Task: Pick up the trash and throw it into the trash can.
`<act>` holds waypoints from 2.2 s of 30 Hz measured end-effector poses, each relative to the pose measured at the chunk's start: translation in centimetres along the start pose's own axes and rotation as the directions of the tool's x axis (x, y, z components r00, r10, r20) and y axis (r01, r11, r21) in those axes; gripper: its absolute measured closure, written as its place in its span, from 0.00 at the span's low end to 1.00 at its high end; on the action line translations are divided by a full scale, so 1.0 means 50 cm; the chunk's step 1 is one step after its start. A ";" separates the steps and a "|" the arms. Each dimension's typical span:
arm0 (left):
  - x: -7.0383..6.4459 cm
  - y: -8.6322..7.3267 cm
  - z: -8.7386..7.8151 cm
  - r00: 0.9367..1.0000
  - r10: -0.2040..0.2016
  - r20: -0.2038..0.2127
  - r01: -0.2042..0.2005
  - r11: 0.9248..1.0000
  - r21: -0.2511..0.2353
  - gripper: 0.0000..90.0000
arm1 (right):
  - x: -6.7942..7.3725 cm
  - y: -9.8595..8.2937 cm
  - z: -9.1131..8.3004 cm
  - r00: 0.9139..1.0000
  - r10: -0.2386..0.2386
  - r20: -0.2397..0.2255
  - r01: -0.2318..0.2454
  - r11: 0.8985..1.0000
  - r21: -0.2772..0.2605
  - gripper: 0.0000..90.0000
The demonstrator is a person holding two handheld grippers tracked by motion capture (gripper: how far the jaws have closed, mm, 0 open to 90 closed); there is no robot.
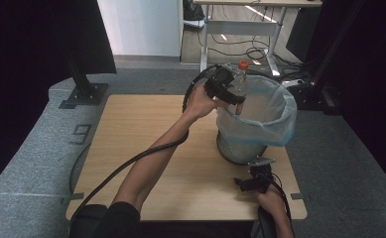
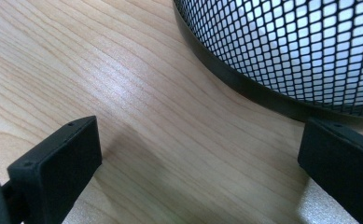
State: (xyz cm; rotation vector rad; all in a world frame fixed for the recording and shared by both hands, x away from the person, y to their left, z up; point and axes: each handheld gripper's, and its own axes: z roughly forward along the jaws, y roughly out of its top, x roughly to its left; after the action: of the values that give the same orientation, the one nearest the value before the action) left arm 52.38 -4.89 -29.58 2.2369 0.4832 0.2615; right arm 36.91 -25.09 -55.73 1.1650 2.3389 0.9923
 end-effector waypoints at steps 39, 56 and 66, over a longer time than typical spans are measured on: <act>0.002 -0.107 -0.188 0.990 0.105 -0.091 -0.113 0.989 -0.097 0.00 | 0.003 0.001 0.001 1.000 -0.001 -0.006 0.001 1.000 0.001 0.00; 0.038 -0.288 -0.280 0.990 0.026 -0.135 -0.044 0.991 -0.130 0.00 | 0.003 0.001 0.001 1.000 0.000 -0.002 0.000 1.000 0.001 0.00; 0.028 -0.402 -0.285 0.989 -0.018 -0.149 -0.002 0.991 -0.132 0.00 | 0.003 0.001 0.001 1.000 0.000 -0.005 0.000 1.000 0.001 0.00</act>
State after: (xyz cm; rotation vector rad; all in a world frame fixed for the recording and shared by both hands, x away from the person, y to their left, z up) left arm 43.67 17.39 -35.60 2.0947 0.5392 0.4473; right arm 36.89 -24.93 -55.71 1.1645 2.3438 0.9958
